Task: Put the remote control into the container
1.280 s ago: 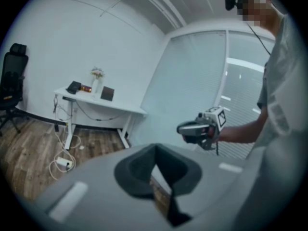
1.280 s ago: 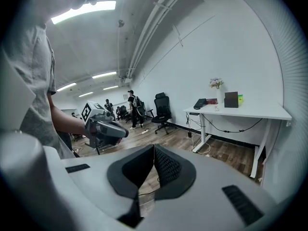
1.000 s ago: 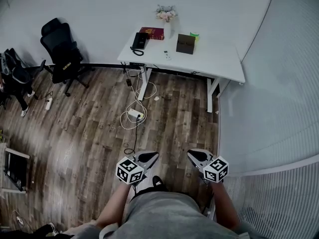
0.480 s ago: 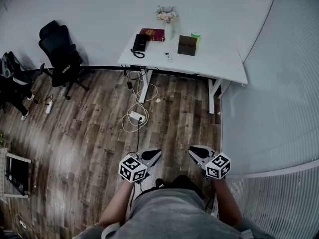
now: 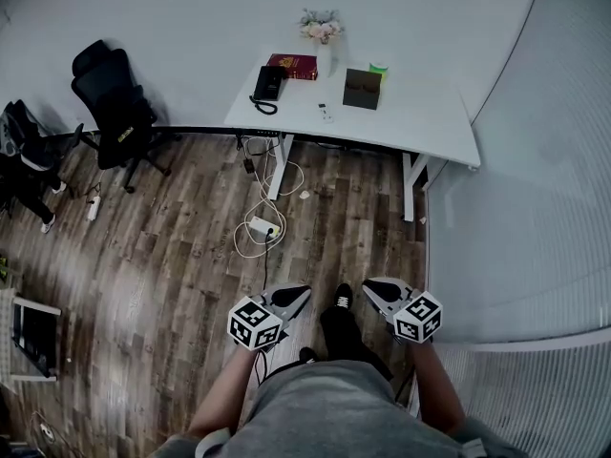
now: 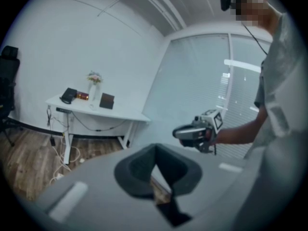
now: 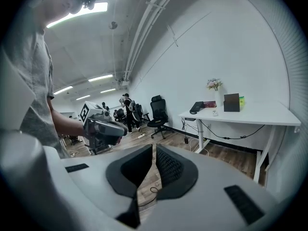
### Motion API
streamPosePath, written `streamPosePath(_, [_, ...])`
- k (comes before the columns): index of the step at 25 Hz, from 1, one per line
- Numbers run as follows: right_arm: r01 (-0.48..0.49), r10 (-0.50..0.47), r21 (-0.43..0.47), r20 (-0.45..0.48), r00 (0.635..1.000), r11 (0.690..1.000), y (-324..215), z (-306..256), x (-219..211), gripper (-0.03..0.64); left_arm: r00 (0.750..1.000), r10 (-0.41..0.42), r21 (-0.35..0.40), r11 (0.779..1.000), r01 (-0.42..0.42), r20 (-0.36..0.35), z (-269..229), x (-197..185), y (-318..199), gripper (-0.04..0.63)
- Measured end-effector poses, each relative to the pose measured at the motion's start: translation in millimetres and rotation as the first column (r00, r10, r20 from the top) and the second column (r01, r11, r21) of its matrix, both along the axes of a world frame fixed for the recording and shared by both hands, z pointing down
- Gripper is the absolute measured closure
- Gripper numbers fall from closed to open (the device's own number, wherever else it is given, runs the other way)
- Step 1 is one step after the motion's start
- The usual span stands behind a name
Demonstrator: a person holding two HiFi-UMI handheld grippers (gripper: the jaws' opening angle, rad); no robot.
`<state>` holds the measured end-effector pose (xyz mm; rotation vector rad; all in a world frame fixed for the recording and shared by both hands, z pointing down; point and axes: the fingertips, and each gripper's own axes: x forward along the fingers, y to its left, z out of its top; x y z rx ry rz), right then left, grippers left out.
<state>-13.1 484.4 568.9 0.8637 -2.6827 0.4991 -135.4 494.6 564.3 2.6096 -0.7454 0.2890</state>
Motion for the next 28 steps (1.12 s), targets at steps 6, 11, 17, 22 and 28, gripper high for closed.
streamPosePath(6, [0.010,-0.010,0.002,-0.003,1.000,1.000,-45.3,-4.3,4.4,0.589,1.000,-0.007,0.008,1.000,0.007,-0.001,-7.6,7.5,-42.3,0.595])
streamPosePath(11, [0.015,-0.015,-0.001,-0.030,0.999,1.000,-82.4,-1.5,4.5,0.598,1.000,-0.013,0.002,1.000,0.013,0.006,-7.0,6.5,-76.6,0.595])
streamPosePath(17, [0.034,-0.035,-0.016,-0.041,0.999,0.999,-123.1,8.3,10.5,0.600,0.999,-0.028,-0.007,1.000,0.028,0.020,-2.5,14.4,-117.4,0.595])
streamPosePath(22, [0.072,-0.073,-0.023,-0.046,0.996,0.997,-157.0,10.7,11.5,0.600,0.999,-0.033,-0.015,0.999,0.033,0.024,-3.3,21.6,-147.7,0.595])
streamPosePath(28, [0.110,-0.113,-0.046,-0.058,0.992,0.993,-190.3,12.3,17.9,0.600,0.998,-0.057,-0.039,0.998,0.058,0.031,-1.1,31.5,-183.7,0.595])
